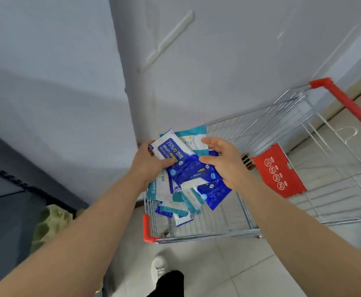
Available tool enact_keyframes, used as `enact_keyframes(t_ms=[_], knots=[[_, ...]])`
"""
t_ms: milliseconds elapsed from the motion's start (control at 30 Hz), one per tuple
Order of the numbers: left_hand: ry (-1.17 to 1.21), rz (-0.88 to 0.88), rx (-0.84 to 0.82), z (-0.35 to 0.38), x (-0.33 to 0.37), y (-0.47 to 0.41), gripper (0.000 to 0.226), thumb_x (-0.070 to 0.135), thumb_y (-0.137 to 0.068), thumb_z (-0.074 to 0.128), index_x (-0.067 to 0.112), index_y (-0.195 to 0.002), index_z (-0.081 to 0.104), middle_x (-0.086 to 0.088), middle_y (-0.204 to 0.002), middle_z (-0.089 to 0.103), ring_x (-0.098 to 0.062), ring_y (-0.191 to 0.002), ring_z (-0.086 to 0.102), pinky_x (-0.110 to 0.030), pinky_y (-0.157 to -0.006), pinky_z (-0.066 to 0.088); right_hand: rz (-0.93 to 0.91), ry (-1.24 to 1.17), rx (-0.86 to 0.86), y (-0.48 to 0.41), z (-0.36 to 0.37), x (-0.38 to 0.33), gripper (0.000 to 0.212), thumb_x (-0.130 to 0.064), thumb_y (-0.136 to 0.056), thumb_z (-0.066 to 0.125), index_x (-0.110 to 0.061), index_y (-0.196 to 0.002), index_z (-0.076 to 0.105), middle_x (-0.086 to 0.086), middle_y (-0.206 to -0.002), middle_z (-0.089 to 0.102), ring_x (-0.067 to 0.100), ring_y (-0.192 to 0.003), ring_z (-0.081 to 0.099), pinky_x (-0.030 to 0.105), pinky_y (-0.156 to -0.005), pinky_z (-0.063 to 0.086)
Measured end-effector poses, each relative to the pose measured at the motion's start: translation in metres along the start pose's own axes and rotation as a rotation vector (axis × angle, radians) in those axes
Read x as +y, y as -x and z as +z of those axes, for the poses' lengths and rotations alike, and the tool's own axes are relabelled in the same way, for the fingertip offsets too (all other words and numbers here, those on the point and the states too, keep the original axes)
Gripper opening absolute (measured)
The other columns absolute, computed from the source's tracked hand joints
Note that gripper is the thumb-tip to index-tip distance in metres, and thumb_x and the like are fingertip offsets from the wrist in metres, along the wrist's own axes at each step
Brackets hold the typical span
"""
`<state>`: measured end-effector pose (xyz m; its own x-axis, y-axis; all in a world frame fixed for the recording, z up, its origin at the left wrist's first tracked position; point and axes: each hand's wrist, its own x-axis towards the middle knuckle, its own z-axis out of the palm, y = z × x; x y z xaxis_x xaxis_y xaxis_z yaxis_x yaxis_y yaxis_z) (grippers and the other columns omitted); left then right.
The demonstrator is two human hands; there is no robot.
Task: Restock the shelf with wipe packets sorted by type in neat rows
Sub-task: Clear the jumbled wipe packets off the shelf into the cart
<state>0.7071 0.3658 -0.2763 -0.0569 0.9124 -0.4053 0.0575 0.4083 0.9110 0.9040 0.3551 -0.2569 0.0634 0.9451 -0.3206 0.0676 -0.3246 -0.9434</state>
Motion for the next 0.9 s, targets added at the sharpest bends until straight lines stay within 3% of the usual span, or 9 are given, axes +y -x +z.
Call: enact_keyframes(t_ms=[67, 167, 267, 400, 533, 667, 800, 867, 900], knots=[[-0.052, -0.024, 0.007, 0.01, -0.023, -0.027, 0.068, 0.008, -0.069, 0.084, 0.017, -0.125, 0.047, -0.005, -0.111, 0.066, -0.021, -0.096, 0.066, -0.046, -0.084, 0.056, 0.027, 0.003, 0.004, -0.028, -0.003, 0.028, 0.041, 0.007, -0.081, 0.068, -0.025, -0.107, 0.062, -0.002, -0.11, 0.065, 0.014, -0.096, 0.067, 0.034, -0.072, 0.059], [-0.082, -0.082, 0.024, 0.027, -0.067, -0.071, 0.068, 0.004, -0.071, 0.082, 0.016, -0.125, 0.042, -0.007, -0.111, 0.065, -0.021, -0.093, 0.066, -0.042, -0.078, 0.056, 0.079, 0.003, 0.02, -0.071, -0.005, 0.079, 0.045, 0.012, -0.078, 0.067, -0.017, -0.113, 0.062, -0.004, -0.103, 0.066, 0.009, -0.088, 0.067, 0.023, -0.065, 0.057], [-0.137, -0.135, 0.047, 0.044, -0.117, -0.113, 0.068, 0.001, -0.071, 0.08, 0.016, -0.124, 0.041, -0.007, -0.111, 0.064, -0.021, -0.094, 0.065, -0.038, -0.077, 0.056, 0.126, -0.002, 0.039, -0.113, -0.005, 0.14, 0.047, 0.016, -0.075, 0.066, -0.016, -0.109, 0.063, 0.001, -0.104, 0.067, 0.018, -0.096, 0.066, 0.025, -0.07, 0.058], [-0.236, -0.174, 0.107, 0.059, -0.175, -0.153, 0.073, 0.002, -0.069, 0.082, 0.014, -0.129, 0.042, -0.001, -0.108, 0.061, -0.019, -0.096, 0.06, -0.037, -0.088, 0.051, 0.202, 0.018, 0.036, -0.154, -0.002, 0.212, 0.046, 0.014, -0.074, 0.067, -0.02, -0.105, 0.063, 0.007, -0.112, 0.066, 0.023, -0.101, 0.066, 0.042, -0.081, 0.058], [-0.317, -0.205, 0.182, 0.068, -0.225, -0.182, 0.076, 0.009, -0.065, 0.084, 0.022, -0.127, 0.042, 0.004, -0.105, 0.06, -0.021, -0.095, 0.063, -0.044, -0.089, 0.052, 0.233, 0.064, 0.026, -0.186, 0.005, 0.268, 0.046, 0.014, -0.074, 0.067, -0.022, -0.103, 0.062, 0.006, -0.111, 0.065, 0.019, -0.097, 0.065, 0.028, -0.074, 0.058], [-0.374, -0.235, 0.219, 0.078, -0.258, -0.197, 0.079, 0.008, -0.07, 0.081, 0.023, -0.134, 0.037, 0.011, -0.093, 0.056, -0.017, -0.091, 0.061, -0.037, -0.082, 0.052, 0.234, 0.122, -0.012, -0.206, 0.01, 0.31, 0.049, 0.013, -0.077, 0.064, -0.02, -0.113, 0.058, 0.002, -0.11, 0.06, 0.019, -0.1, 0.062, 0.029, -0.077, 0.057], [-0.486, -0.274, 0.264, 0.081, -0.277, -0.202, 0.073, 0.019, -0.075, 0.079, 0.022, -0.133, 0.035, 0.008, -0.101, 0.055, -0.021, -0.098, 0.059, -0.036, -0.083, 0.049, 0.184, 0.331, -0.105, -0.216, 0.01, 0.33, 0.047, 0.0, -0.084, 0.064, -0.018, -0.127, 0.053, -0.002, -0.116, 0.056, 0.015, -0.105, 0.058, 0.023, -0.077, 0.056], [-0.548, -0.29, 0.283, 0.081, -0.279, -0.2, 0.079, 0.027, -0.075, 0.08, 0.023, -0.138, 0.032, 0.001, -0.113, 0.055, -0.022, -0.105, 0.056, -0.036, -0.084, 0.046, 0.111, 0.533, -0.2, -0.219, 0.007, 0.329, 0.047, -0.01, -0.088, 0.062, -0.019, -0.133, 0.049, -0.005, -0.118, 0.054, 0.012, -0.105, 0.054, 0.011, -0.073, 0.05], [-0.598, -0.291, 0.286, 0.081, -0.277, -0.199, 0.08, 0.029, -0.076, 0.079, 0.022, -0.139, 0.031, -0.003, -0.12, 0.053, -0.024, -0.109, 0.054, -0.037, -0.085, 0.045, 0.057, 0.639, -0.236, -0.221, 0.005, 0.327, 0.049, -0.014, -0.088, 0.063, -0.019, -0.134, 0.048, -0.004, -0.122, 0.053, 0.014, -0.11, 0.051, 0.013, -0.079, 0.049]])
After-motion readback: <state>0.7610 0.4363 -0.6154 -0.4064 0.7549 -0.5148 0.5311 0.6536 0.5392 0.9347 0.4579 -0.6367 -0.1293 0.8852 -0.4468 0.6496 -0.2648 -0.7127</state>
